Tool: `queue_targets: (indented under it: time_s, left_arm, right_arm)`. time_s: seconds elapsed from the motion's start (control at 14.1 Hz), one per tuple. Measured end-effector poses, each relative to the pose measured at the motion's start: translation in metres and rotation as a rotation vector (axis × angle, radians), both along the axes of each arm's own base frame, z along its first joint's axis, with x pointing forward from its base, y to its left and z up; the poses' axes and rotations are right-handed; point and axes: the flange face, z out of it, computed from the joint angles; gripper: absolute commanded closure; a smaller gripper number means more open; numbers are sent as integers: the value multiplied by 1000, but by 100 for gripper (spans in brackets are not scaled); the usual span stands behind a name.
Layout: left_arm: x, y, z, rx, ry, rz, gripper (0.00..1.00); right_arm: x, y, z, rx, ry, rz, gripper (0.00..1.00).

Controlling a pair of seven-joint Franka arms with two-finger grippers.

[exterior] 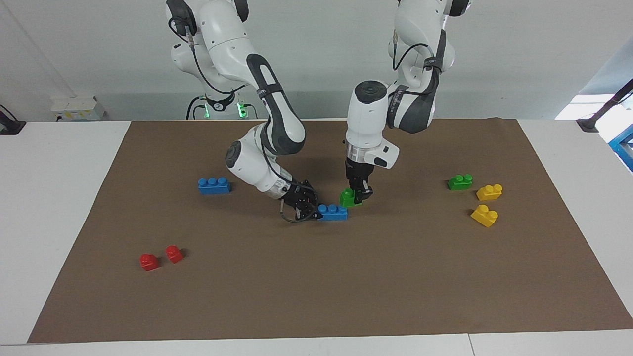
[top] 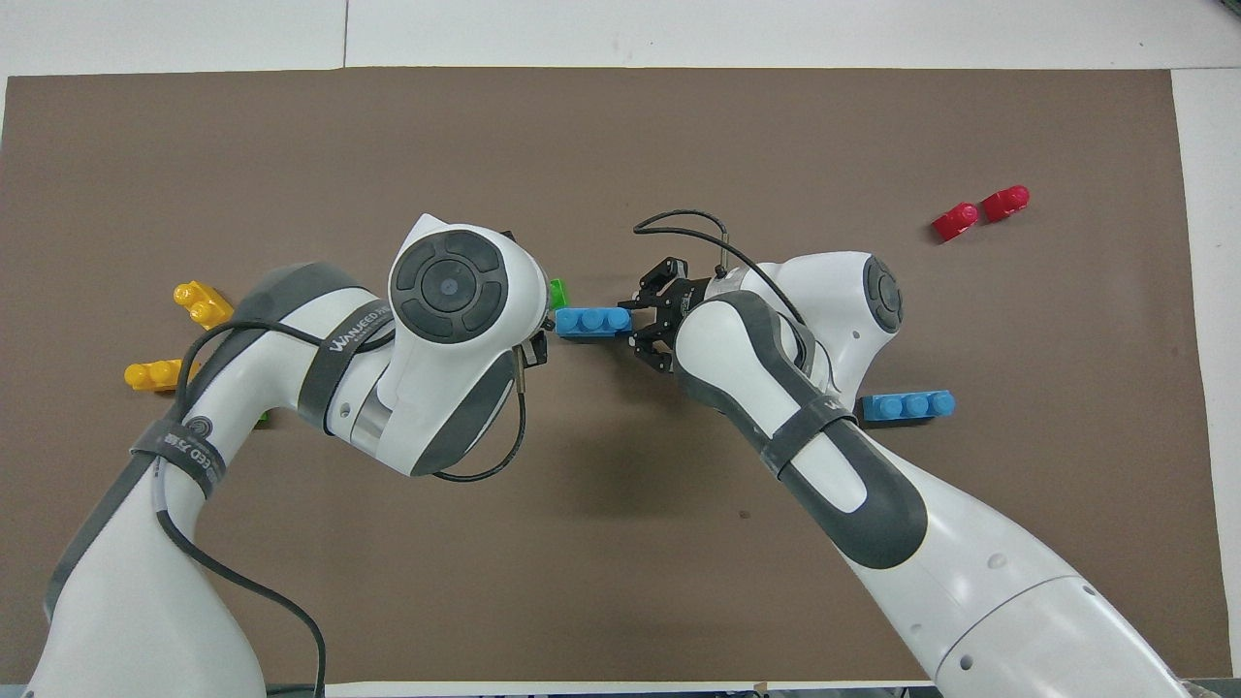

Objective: Remove green block with left arm and hold with right
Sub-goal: 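Pull the green brick with the left gripper while the right gripper pulls blue, then lower the green brick with the left gripper while the right gripper lowers blue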

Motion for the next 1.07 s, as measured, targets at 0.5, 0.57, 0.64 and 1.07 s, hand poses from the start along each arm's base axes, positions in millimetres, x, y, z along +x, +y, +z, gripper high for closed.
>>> queue_targets:
  time_s: [0.5,0.57,0.64,1.07]
  left_arm:
    - [50,116,-8,50,51,-195,100]
    - [56,140,-12,48,65,-250,100]
    - [61,165,-18,51,79,-312,100]
    - [58,253,-48,72,131,-615,100]
  right_arm:
    - [64,-128,91,76,-63,8,100]
    - [71,-162,102,94,-67,7,100]
    - [75,-195,107,102,-67,10,100]
    - [69,-316,75,81,-69,57,100]
